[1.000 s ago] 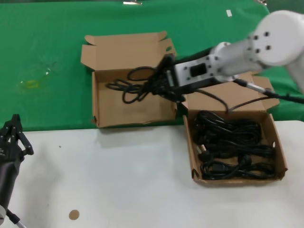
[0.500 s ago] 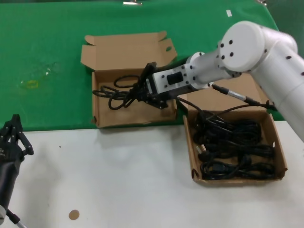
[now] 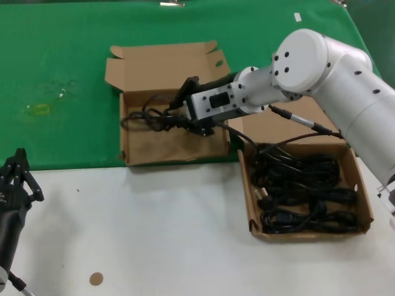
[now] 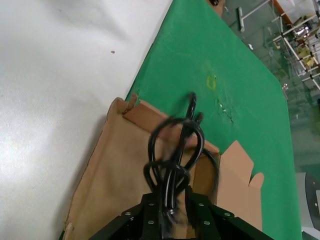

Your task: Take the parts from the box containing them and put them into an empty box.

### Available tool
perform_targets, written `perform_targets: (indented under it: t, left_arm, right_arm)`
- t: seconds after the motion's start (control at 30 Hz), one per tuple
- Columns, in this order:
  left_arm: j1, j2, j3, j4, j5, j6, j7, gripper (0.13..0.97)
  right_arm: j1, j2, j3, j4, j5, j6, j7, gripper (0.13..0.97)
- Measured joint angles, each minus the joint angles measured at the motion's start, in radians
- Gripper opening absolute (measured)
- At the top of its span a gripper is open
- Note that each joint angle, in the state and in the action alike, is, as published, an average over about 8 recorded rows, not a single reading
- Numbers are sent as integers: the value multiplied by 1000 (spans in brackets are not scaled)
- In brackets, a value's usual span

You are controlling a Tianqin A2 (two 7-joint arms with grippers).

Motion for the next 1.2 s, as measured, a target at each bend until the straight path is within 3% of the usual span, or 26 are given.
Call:
perform_targets:
  t: [0.3,0.57,0.7,1.2]
  left_arm:
    - [0,0,0,0,0,0,0,144]
    - [0,0,0,0,0,0,0,144]
    - [0,0,0,0,0,0,0,144]
    - [0,0,0,0,0,0,0,168]
  right_arm:
    - [-5,2,-7,2,-8,5,-1,276]
    - [-20,28,-7,67,-15,-12,38,415]
    - [-28,44,-4,103,-16,-17,58,415]
    - [-70,58,19,152,3,6,80,763]
